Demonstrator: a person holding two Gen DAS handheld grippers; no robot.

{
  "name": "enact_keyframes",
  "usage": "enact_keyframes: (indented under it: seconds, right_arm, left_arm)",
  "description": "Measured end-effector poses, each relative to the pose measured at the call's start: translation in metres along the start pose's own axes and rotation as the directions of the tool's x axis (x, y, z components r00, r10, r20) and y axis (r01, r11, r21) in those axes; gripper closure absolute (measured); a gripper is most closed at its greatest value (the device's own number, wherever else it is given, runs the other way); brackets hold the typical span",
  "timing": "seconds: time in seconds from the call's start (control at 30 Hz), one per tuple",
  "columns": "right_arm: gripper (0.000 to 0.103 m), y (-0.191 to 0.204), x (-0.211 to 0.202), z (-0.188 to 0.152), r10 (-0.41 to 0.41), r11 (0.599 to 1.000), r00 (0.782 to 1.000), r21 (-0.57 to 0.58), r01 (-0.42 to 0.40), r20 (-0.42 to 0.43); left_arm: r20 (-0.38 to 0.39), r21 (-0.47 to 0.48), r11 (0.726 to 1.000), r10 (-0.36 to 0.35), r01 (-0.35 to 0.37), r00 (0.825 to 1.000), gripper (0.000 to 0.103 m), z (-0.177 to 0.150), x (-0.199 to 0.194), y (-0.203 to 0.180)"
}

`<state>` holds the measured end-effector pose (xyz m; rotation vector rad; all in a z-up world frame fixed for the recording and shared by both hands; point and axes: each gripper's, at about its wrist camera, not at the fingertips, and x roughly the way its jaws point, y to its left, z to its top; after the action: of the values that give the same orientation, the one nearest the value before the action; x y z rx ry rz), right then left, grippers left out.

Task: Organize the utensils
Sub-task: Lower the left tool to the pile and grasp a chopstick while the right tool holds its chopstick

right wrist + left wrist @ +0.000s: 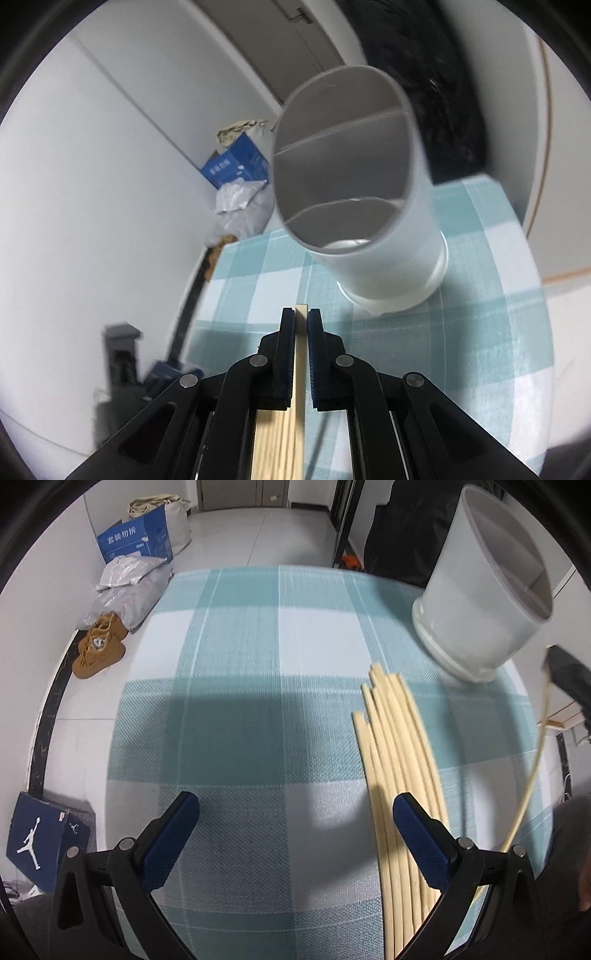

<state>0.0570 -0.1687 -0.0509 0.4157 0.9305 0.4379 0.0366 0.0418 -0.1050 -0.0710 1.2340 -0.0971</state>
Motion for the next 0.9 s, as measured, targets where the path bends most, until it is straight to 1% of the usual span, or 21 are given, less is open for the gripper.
enact_keyframes:
  seconds: [0.1, 0.23, 0.37, 0.43, 0.5, 0.6, 0.7, 0.77, 0.83, 0.87, 0.9]
  right_arm:
    - [0.097, -0.019, -0.003, -0.001, 0.022, 0.997, 1.0, 0.075, -0.023, 0.015]
    - [0.097, -0.038, -0.007, -0.003, 0.044, 0.99, 0.998, 0.134, -0.051, 0.052]
    - [0.097, -0.051, -0.018, -0.003, 0.054, 0.986, 0.994, 0.153, -0.068, 0.094]
    - [0.097, -0.054, -0.019, -0.001, 0.051, 0.985, 0.992, 0.156, -0.068, 0.111]
    - [0.097, -0.055, -0.019, 0.001, 0.049, 0.986, 0.991, 0.155, -0.068, 0.126]
    - [0.097, -0.057, -0.016, 0.002, 0.067, 0.981, 0.987, 0.169, -0.092, 0.144]
    - [0.097, -0.066, -0.028, 0.006, 0.068, 0.982, 0.983, 0.16, -0.096, 0.169]
    - [0.097, -0.07, -0.037, 0.005, 0.069, 0.982, 0.982, 0.16, -0.097, 0.176]
    - [0.097, -0.071, -0.038, 0.005, 0.066, 0.981, 0.981, 0.166, -0.097, 0.18]
    - [0.097, -0.073, -0.037, 0.007, 0.064, 0.981, 0.981, 0.169, -0.095, 0.183]
    - [0.097, -0.073, -0.039, 0.006, 0.063, 0.981, 0.981, 0.169, -0.095, 0.186]
  left_arm:
    - [-0.005, 0.025, 0.998, 0.052, -0.052, 0.999, 0.003, 0.0, 0.001, -0.005]
    - [-0.013, 0.006, 0.998, 0.056, -0.056, 0.998, 0.005, 0.001, -0.002, -0.003]
    - [-0.021, 0.0, 0.997, 0.074, -0.074, 0.997, 0.005, -0.002, -0.001, -0.005]
    - [-0.031, -0.01, 0.997, 0.071, -0.071, 0.997, 0.005, -0.004, 0.0, -0.005]
    - [-0.037, -0.01, 0.997, 0.076, -0.077, 0.996, 0.005, 0.002, 0.005, -0.007]
    - [-0.05, -0.009, 0.995, 0.096, -0.096, 0.994, 0.008, 0.006, 0.008, -0.006]
    - [-0.057, -0.003, 0.993, 0.114, -0.114, 0.992, 0.012, 0.011, 0.01, -0.007]
    - [-0.059, 0.001, 0.994, 0.111, -0.111, 0.992, 0.018, 0.016, 0.011, -0.007]
    - [-0.06, 0.016, 0.994, 0.106, -0.105, 0.993, 0.032, 0.021, 0.011, -0.01]
    - [-0.06, 0.024, 0.995, 0.103, -0.102, 0.993, 0.036, 0.022, 0.011, -0.012]
    - [-0.062, 0.036, 0.995, 0.099, -0.097, 0.993, 0.042, 0.024, 0.011, -0.014]
